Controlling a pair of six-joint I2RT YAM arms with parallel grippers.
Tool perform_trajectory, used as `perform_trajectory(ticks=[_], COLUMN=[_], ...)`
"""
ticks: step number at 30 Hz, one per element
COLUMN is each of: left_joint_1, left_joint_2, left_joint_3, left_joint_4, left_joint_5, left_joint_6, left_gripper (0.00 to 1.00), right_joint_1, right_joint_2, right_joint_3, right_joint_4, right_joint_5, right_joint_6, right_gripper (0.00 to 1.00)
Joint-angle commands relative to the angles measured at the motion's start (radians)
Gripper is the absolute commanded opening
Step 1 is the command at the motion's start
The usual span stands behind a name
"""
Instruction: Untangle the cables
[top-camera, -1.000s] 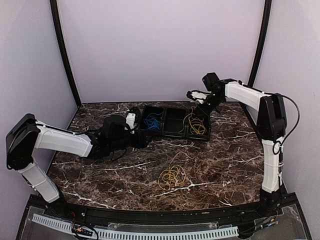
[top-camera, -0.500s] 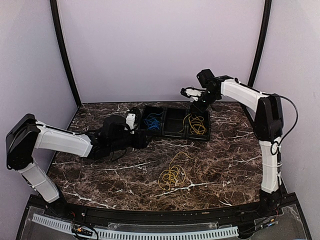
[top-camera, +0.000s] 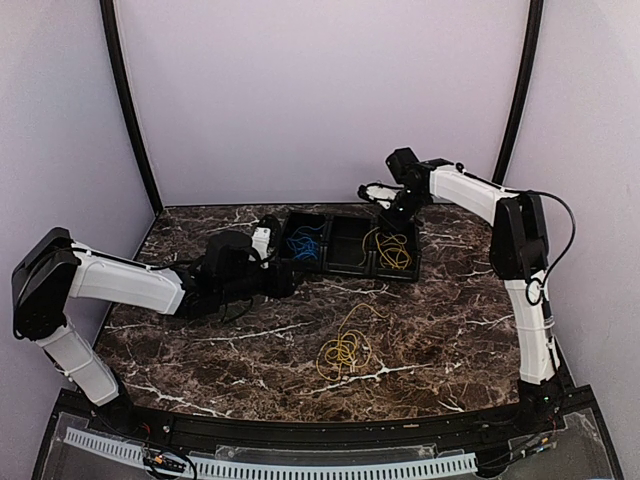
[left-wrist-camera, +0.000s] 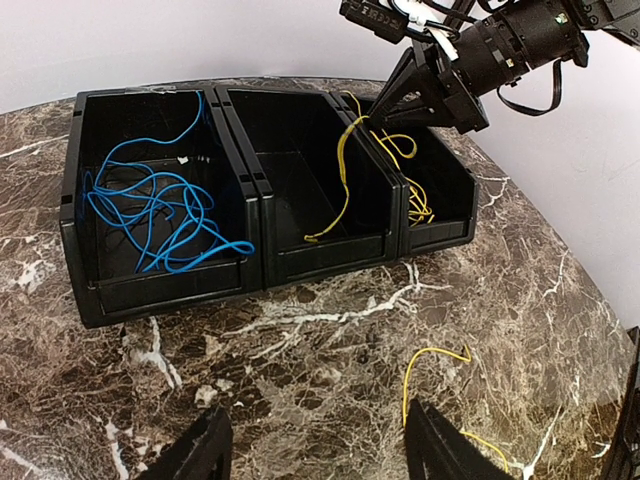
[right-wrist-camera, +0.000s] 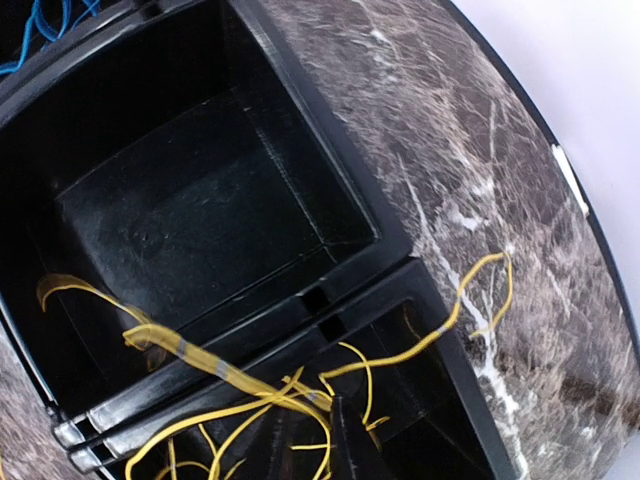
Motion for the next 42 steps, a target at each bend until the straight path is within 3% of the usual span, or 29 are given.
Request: perform_trajectory(ticks=[1,14,27,31,36,42], left_joint_1=[-0.001,-0.001,-0.001,-0.001,-0.001,-0.001], left_joint_2=[-0.015,0.002,0.027,0.021,0.019,0.031], left_joint_3=[0.005,-0.004,0.018,0.016,0.014,0.022], left_joint_4=[0.007,0.022,0.017,0.008,0.008,0.008], left_joint_5=[0.012,0.020,0.043,0.040,0.035,0.041], left_joint_6=[-0.008,-0.022,-0.035,-0.033,-0.029,-0.027], left_gripper=[0.61,0.61,0.60,0.60,0.60,0.60], right_joint_1=[-0.005,-0.044,-0.042,-0.044,-0.042,-0.043], right_joint_2=[0.002,-0.050,0.030,-0.025,-0.135,-0.198], right_joint_3=[-0.032,-0.195,-0.119,-0.134,-0.177,-0.191], right_joint_4=[0.029,0.049,-0.010,-0.037,-0.054,-0.069], right_joint_5=[-0.022,-0.056,-0.030,-0.031,0.002,0.027], right_joint_6=[0.012,0.030,0.094,0.083,0.059,0.052], right_gripper=[0.00,0.00,0.00,0.10,0.30,0.34])
